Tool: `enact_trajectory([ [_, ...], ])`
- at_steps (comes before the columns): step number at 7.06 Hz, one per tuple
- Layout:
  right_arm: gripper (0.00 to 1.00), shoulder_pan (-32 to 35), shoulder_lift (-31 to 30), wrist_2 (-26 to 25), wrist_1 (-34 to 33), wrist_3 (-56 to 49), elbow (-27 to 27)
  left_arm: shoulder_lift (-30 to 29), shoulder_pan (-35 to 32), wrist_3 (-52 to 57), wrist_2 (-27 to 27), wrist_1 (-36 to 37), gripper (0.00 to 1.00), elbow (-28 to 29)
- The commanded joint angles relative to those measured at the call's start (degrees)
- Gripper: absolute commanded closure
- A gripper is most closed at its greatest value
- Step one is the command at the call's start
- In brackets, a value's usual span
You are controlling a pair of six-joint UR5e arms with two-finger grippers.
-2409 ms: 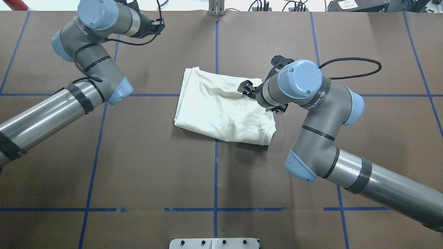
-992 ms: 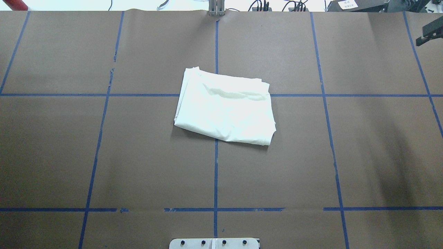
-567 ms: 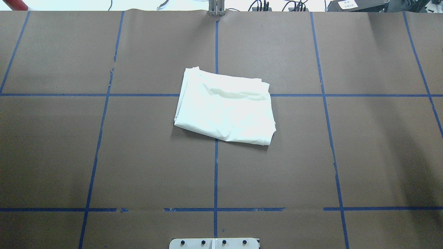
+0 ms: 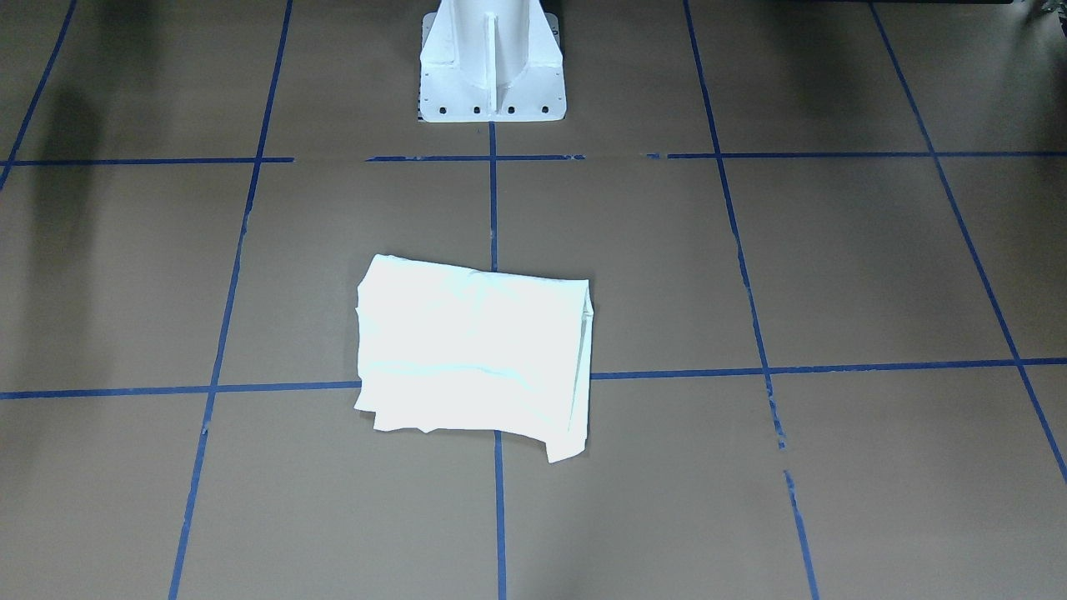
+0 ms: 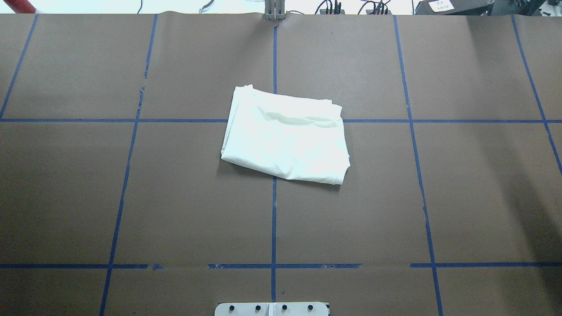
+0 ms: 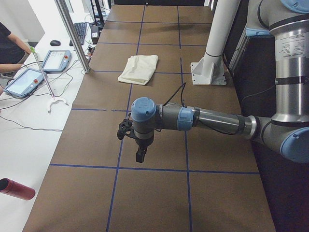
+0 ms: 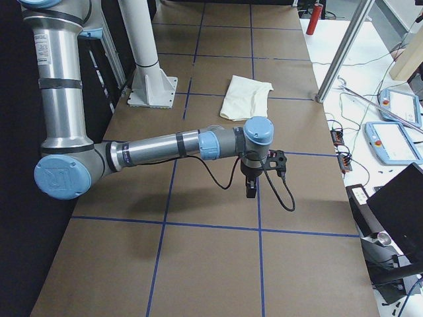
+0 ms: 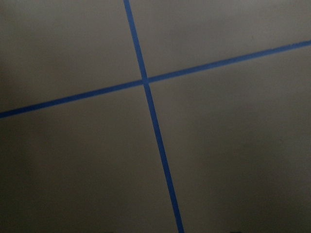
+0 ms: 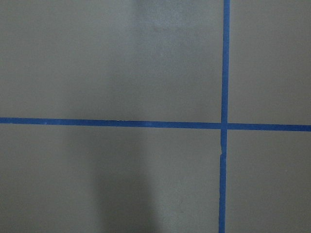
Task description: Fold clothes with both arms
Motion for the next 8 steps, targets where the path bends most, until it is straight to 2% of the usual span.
enact_trajectory([
  [1,0.0,-0.1,-0.2,0.4,0.3,0.0,-0.1,-1.8,0.2,0.1,3.5,0.5,0.0,2.3],
  [4,0.0,0.6,-3.1,1.7,0.8,-1.7,-0.3,-1.9,-0.4,-0.4,3.1,0.3,0.0,3.3],
  [6,0.0,2.2,-4.7,2.3,0.9,-5.5,-0.3,-2.8,-0.6,-5.7,3.0,0.3,0.0,3.4],
  [8,0.0,2.2,-4.4,2.0,0.9,-5.5,0.0,-3.6,-0.6,-5.8,3.2,0.7,0.0,2.9],
])
